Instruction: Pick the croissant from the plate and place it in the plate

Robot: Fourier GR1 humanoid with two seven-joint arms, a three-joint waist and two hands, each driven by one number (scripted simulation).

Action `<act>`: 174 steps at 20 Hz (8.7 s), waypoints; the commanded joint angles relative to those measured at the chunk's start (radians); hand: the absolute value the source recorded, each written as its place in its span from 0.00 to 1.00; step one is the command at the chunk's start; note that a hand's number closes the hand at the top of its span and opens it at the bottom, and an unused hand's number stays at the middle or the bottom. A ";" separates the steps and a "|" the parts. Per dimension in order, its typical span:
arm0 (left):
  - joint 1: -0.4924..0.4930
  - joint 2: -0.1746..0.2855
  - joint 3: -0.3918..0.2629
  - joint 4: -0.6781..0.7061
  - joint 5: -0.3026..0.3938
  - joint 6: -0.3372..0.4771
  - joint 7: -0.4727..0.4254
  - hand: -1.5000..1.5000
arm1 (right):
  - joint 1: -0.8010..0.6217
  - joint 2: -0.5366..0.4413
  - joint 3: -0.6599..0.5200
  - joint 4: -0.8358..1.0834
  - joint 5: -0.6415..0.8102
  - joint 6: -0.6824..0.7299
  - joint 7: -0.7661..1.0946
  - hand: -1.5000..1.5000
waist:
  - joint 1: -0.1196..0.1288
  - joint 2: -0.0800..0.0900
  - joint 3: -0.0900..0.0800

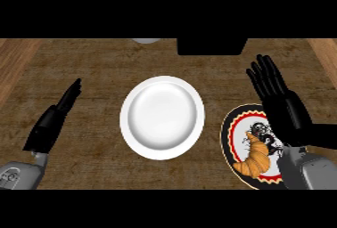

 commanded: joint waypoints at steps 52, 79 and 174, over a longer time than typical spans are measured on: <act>-0.120 -0.086 0.164 -0.149 0.107 -0.034 0.162 0.50 | -0.058 -0.071 0.271 -0.001 0.855 0.181 1.445 0.00 | -0.023 0.004 -0.029; -0.168 -0.125 0.226 -0.118 0.063 -0.082 0.182 0.50 | 0.068 -0.011 0.162 0.283 0.919 0.224 1.203 0.00 | -0.020 0.009 -0.028; -0.123 -0.193 0.329 -0.172 -0.001 -0.210 0.201 0.50 | -0.605 0.125 0.281 0.828 0.107 -0.494 -0.079 0.00 | -0.014 0.008 -0.028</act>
